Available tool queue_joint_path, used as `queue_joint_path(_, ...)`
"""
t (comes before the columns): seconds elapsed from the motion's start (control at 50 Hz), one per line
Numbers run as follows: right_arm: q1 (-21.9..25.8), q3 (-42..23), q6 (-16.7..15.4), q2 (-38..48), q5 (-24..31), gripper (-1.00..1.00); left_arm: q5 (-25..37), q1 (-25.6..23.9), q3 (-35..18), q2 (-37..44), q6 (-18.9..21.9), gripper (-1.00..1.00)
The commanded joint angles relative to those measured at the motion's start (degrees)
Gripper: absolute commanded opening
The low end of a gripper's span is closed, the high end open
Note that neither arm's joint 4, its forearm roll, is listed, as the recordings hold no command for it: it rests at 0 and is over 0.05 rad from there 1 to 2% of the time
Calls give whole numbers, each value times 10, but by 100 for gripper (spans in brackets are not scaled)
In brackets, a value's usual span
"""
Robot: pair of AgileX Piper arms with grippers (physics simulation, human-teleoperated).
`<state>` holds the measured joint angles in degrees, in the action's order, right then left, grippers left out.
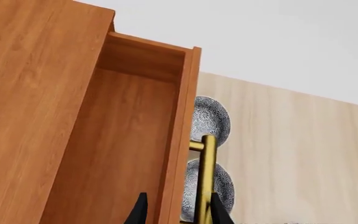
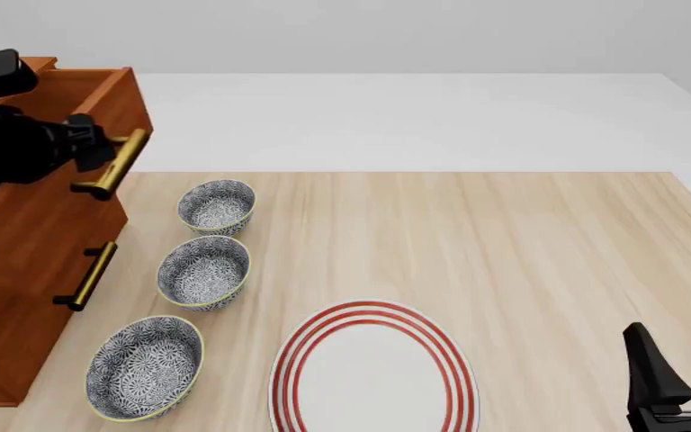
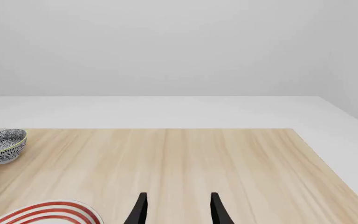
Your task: Open the top drawer of the cabinet.
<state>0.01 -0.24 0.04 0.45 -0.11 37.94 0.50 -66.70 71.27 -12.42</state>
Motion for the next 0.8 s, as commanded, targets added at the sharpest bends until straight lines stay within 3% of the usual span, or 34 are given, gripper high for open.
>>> queue_joint_path(0.02, 0, 0, 0, 0, 0, 100, -6, -21, 23, 42, -6, 100)
queue_joint_path(0.8, 0, 0, 0, 0, 0, 100, -21, -62, 22, 60, -12, 100)
